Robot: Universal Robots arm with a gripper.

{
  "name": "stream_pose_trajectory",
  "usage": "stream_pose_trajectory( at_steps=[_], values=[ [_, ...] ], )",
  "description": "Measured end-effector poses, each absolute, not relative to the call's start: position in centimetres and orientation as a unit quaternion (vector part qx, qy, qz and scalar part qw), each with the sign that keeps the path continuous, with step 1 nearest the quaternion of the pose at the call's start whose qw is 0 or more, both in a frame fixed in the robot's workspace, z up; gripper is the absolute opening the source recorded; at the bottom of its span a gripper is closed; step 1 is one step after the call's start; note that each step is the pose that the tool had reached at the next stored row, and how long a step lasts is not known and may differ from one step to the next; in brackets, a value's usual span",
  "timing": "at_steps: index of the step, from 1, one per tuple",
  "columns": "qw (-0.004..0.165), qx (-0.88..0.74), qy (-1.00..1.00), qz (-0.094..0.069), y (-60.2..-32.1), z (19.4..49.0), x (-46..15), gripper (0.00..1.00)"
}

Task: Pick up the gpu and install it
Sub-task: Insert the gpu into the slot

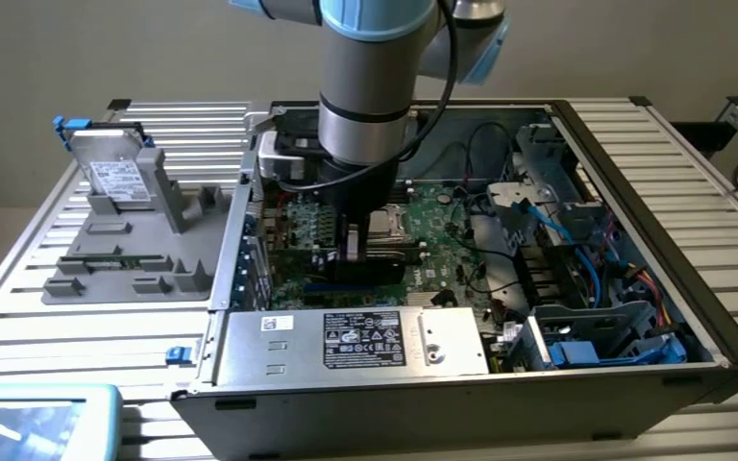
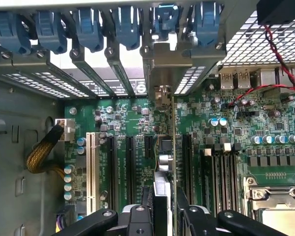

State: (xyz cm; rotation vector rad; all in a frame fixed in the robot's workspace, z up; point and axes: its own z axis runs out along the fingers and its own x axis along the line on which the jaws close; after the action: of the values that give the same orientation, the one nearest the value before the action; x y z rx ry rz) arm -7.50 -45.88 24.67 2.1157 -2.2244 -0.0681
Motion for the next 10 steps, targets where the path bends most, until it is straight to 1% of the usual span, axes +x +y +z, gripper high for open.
stream_pose_trajectory(
  at_steps=[10],
  values=[
    [0.035,0.689,-0.724,-0.022,-45.67,24.58,-7.9,0.29]
  ],
)
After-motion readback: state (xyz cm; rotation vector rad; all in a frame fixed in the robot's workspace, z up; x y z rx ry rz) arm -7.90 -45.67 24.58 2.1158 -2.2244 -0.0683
